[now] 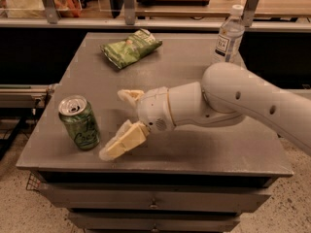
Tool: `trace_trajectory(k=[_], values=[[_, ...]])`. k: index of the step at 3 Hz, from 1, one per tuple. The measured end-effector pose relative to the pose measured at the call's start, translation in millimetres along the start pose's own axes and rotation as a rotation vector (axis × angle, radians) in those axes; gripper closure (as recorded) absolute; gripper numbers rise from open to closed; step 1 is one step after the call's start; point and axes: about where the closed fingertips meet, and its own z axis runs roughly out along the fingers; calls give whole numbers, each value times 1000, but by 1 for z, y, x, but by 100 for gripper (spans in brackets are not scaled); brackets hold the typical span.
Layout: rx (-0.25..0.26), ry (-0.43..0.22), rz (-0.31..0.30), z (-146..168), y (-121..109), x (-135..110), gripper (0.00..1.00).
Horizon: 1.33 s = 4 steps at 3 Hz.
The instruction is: Move green can near green jalapeno chip bag
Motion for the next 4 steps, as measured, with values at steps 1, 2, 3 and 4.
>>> trace_trajectory(k=[1,2,3,4], values=[[-1,-69,13,24,1,-3,0],[-21,-125,28,50,4,-6,0],[-29,-168,30,69,5,-11,16],[-18,-190,15,72,1,-20,39]])
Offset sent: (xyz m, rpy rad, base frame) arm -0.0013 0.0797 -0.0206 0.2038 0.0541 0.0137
